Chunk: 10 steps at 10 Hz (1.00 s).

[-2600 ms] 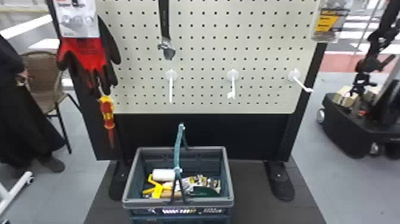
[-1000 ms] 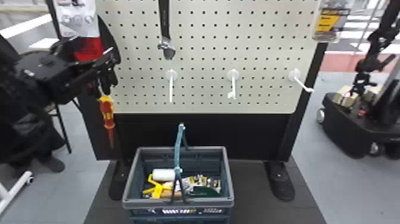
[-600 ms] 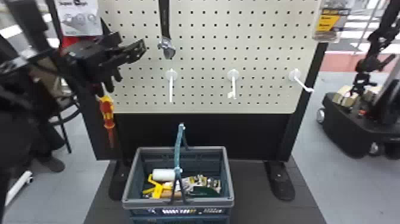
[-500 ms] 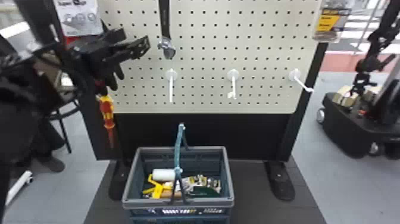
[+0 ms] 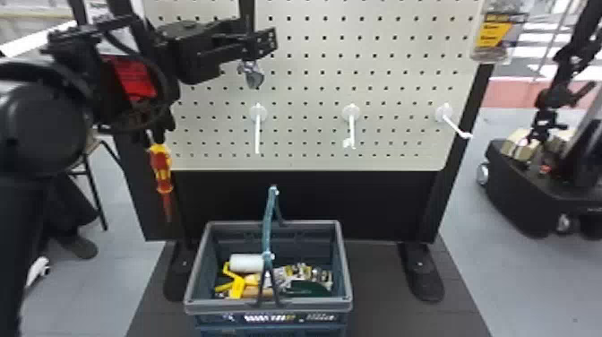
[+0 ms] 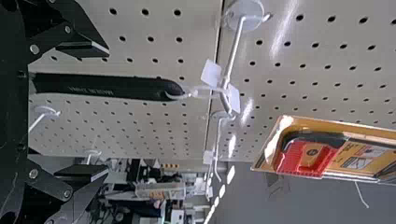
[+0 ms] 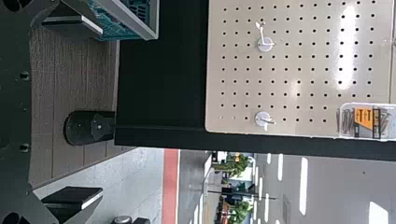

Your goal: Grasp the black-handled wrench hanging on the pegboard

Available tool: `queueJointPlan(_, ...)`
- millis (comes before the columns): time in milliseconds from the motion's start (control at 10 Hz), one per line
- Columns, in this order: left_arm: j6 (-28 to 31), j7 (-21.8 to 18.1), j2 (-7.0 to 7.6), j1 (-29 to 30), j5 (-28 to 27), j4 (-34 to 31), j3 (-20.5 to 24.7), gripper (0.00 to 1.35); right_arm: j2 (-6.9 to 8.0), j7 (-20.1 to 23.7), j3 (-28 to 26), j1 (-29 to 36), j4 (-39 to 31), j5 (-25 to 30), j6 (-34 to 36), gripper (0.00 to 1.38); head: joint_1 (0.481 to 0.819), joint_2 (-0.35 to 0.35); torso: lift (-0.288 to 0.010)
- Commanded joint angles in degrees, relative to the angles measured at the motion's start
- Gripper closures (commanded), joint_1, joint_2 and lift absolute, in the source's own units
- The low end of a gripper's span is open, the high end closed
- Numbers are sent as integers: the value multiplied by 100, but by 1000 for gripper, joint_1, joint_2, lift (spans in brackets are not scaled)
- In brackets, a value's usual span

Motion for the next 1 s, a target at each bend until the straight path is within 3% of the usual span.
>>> queueJointPlan(0,-31,-132,23,-289,302,451,-213,452,-9,0,4,-12,14,-3,0,99,549,0,-100)
queueJointPlan(100,-233,-220,40,-388,91,521,-257,877,-9,0,-5,-12,14,-21,0,99,549,0,-100)
queueJointPlan(200,-128,-272,49,-424,-111,479,-257,1124,-18,-17,4,25,-14,-38,0,99,549,0,-100)
queueJointPlan(900,-163,-351,32,-412,-137,479,-265,1150,-35,-53,4,37,0,-56,0,99,549,0,-100)
